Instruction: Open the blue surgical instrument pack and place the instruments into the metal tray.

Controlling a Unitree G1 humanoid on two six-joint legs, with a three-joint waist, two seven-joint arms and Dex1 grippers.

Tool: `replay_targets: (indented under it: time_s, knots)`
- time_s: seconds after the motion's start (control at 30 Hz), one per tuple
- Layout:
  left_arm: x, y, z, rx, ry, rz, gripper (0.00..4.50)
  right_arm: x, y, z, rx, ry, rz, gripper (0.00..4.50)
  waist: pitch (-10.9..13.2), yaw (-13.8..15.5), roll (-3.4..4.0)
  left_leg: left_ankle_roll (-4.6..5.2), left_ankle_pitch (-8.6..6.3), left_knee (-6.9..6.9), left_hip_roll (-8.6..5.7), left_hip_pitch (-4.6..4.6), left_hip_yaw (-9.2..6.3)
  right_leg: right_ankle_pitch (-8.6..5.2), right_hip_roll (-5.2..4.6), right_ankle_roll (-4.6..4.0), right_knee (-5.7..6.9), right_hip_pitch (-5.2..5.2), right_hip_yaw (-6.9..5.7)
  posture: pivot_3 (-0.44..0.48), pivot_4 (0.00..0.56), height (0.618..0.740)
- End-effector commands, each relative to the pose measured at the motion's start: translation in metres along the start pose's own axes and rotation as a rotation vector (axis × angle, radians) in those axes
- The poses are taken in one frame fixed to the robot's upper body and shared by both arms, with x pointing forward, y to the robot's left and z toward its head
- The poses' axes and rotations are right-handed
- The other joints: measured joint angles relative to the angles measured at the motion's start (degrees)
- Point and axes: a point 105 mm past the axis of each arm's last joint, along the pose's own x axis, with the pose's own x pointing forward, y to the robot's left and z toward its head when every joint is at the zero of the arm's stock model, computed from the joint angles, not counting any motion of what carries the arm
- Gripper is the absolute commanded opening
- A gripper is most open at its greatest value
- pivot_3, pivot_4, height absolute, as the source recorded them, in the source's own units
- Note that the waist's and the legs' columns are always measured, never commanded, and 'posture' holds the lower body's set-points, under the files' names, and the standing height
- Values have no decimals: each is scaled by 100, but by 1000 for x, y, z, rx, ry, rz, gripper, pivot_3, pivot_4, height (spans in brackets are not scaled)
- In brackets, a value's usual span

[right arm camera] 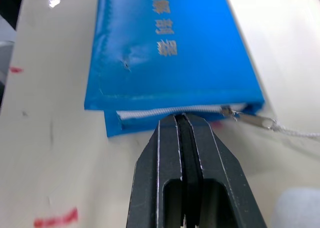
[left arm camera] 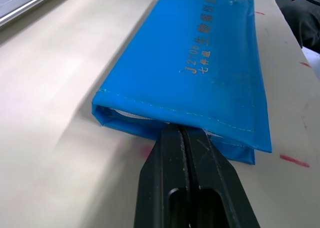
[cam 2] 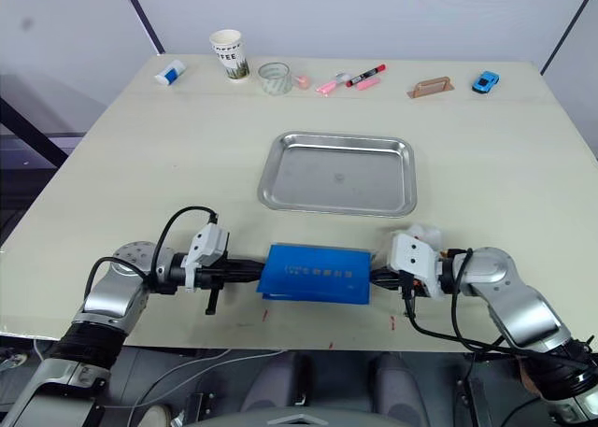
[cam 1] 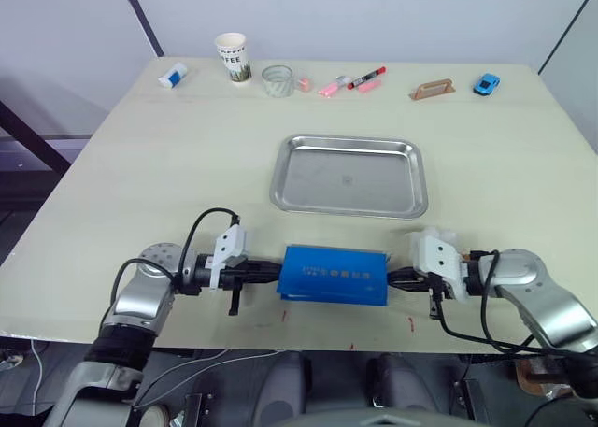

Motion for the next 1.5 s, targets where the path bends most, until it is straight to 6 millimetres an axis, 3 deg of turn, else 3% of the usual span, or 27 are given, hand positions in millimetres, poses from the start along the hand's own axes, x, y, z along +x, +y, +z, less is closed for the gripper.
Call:
replay_targets:
  time_s: [0.03, 0.33, 0.6, 0.87, 0.97, 1.0, 1.03, 1.07, 1.1, 1.27, 1.33, 1.5]
  knots:
    - [11, -7, -2, 8, 14, -58, 0, -6, 0, 4, -9, -14, -16, 58, 0, -1, 0, 0, 0, 0, 0, 0, 0, 0, 0, 0, 0, 0, 0, 0, 150, 737]
    - [23, -10, 1, 14, -3, -76, 0, -11, 0, -1, 6, -8, -22, 58, 0, 0, 0, 0, 0, 1, -1, -1, -2, 0, 0, 0, 0, 1, 0, 0, 150, 737]
    - [15, -8, -1, 13, 3, -58, 0, -20, -1, -2, 4, -22, -73, 58, 0, -3, 0, 0, 0, 2, -1, -1, -3, 0, 0, 0, 0, 2, 0, 0, 150, 737]
    - [-31, 0, 14, 18, -56, 27, 0, -49, 18, 0, 14, -116, -132, 58, 10, -66, -13, 0, 0, 2, 7, 0, -7, -1, 10, 0, 1, 0, 1, 0, 150, 737]
    - [-42, 1, 17, 37, -51, 40, 1293, -55, 21, 1, 5, -126, -142, 0, 11, -73, -13, 0, 0, 1, 9, 0, -7, -2, 12, -1, 0, 0, 1, 0, 150, 737]
    - [-47, -1, 19, 39, -55, 39, 1719, -58, 21, 3, -8, -139, -148, 501, 11, -73, -13, 0, 0, 1, 9, 0, -4, -2, 11, -1, -1, 0, 2, 0, 150, 737]
    - [-52, -2, 23, 43, -61, 34, 1719, -61, 21, 4, -18, -148, -151, 501, 13, -67, -18, 0, 0, 1, 9, 0, -3, -2, 11, 0, -1, 0, 3, 0, 150, 737]
    - [-56, -6, 28, 57, -64, 10, 2315, -63, 21, 7, -57, -164, -158, 837, 14, -67, -18, 0, 0, 1, 9, -1, -3, -2, 11, 0, -2, 0, 3, 0, 150, 737]
    - [-59, -10, 33, 72, -66, -17, 2445, -64, 22, 8, -87, -167, -153, 1012, 17, -67, -21, 0, 0, 1, 9, -1, -3, -2, 11, 0, -2, 0, 3, 0, 150, 737]
    - [-57, -23, 57, 145, -71, -127, 4500, -54, 20, 11, -280, -186, -153, 3350, 26, -30, -33, 0, 0, 2, 11, 0, -1, -2, 11, 0, -1, 0, 4, 0, 150, 737]
    - [-55, -25, 62, 163, -72, -151, 4500, -51, 16, 15, -347, -213, -176, 4337, 26, -29, -34, 0, 0, 2, 11, 1, 1, -2, 11, 0, -1, -1, 5, 0, 150, 737]
    - [-46, -30, 74, 214, -63, -214, 4500, -35, 12, 8, -500, -181, -130, 4434, 30, -33, -33, 0, 0, 2, 11, 1, 3, -2, 13, 0, 0, -2, 7, 0, 150, 737]
